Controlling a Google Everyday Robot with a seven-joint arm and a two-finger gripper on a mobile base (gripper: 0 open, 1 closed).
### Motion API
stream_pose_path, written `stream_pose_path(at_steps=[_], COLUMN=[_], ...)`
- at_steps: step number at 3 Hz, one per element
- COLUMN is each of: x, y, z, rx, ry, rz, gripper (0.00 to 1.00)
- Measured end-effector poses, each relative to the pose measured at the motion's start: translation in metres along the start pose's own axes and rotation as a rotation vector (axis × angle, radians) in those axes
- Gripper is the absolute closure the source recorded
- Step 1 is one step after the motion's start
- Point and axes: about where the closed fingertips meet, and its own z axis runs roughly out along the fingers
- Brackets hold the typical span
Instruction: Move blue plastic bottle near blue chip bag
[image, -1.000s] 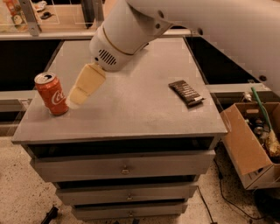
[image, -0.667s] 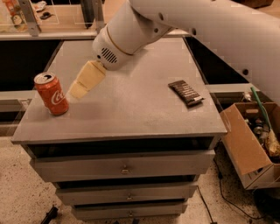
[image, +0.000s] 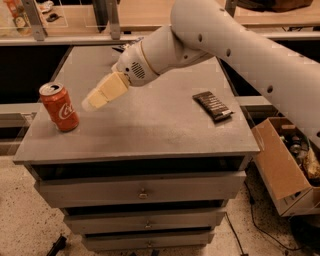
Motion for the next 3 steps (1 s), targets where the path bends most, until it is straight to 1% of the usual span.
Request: stream_pose_path(at_steps=[1, 2, 3], x=[-0.002, 0.002, 0.009], y=[0.005, 0.019, 0.036], z=[0.000, 0.000, 0.005], rx=[-0.061, -0.060, -0.008], ry=[-0.077, -0.098, -0.077], rz=[-0.058, -0.140, -0.176], gripper=[0.00, 0.00, 0.00])
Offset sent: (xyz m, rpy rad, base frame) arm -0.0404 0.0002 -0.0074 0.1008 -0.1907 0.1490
